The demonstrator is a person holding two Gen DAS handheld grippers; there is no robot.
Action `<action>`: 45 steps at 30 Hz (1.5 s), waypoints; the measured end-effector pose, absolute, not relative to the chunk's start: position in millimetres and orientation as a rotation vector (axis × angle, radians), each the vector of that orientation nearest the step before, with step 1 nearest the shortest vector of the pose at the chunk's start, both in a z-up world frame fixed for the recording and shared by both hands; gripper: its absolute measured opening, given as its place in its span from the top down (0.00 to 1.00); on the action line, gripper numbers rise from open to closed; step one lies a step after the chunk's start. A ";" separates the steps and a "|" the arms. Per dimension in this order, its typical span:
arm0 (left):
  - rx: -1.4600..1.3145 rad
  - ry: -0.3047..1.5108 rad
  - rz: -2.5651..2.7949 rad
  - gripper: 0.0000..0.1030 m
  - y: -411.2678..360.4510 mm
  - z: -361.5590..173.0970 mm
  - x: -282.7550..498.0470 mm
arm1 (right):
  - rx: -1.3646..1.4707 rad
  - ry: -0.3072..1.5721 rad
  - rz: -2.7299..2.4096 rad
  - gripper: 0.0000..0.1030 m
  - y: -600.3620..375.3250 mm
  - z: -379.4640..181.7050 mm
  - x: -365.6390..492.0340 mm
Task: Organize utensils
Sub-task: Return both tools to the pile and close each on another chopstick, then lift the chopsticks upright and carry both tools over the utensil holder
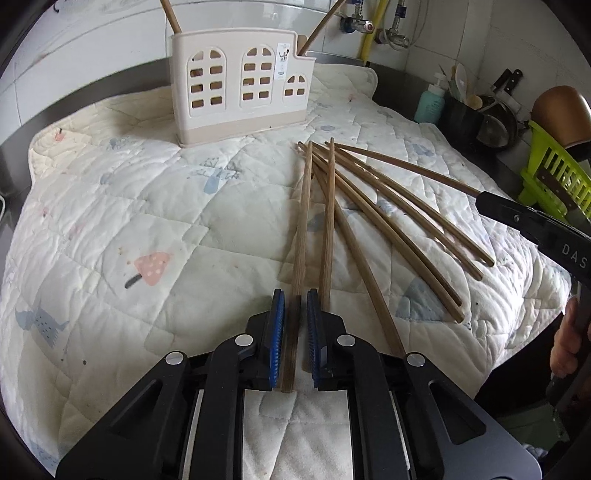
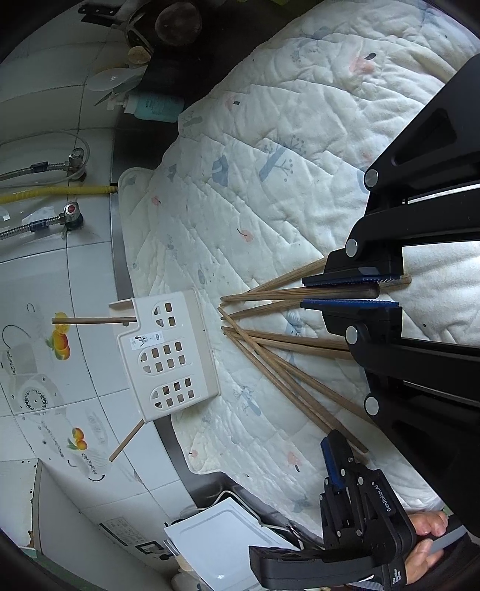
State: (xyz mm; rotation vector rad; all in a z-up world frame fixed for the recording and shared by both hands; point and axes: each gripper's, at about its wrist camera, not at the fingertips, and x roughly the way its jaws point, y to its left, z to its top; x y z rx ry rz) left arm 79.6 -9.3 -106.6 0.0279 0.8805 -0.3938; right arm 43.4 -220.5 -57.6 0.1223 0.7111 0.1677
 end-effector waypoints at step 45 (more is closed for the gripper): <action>-0.071 0.633 -0.320 0.96 16.0 -5.0 75.2 | -0.010 0.561 0.426 0.94 -233.8 74.9 73.9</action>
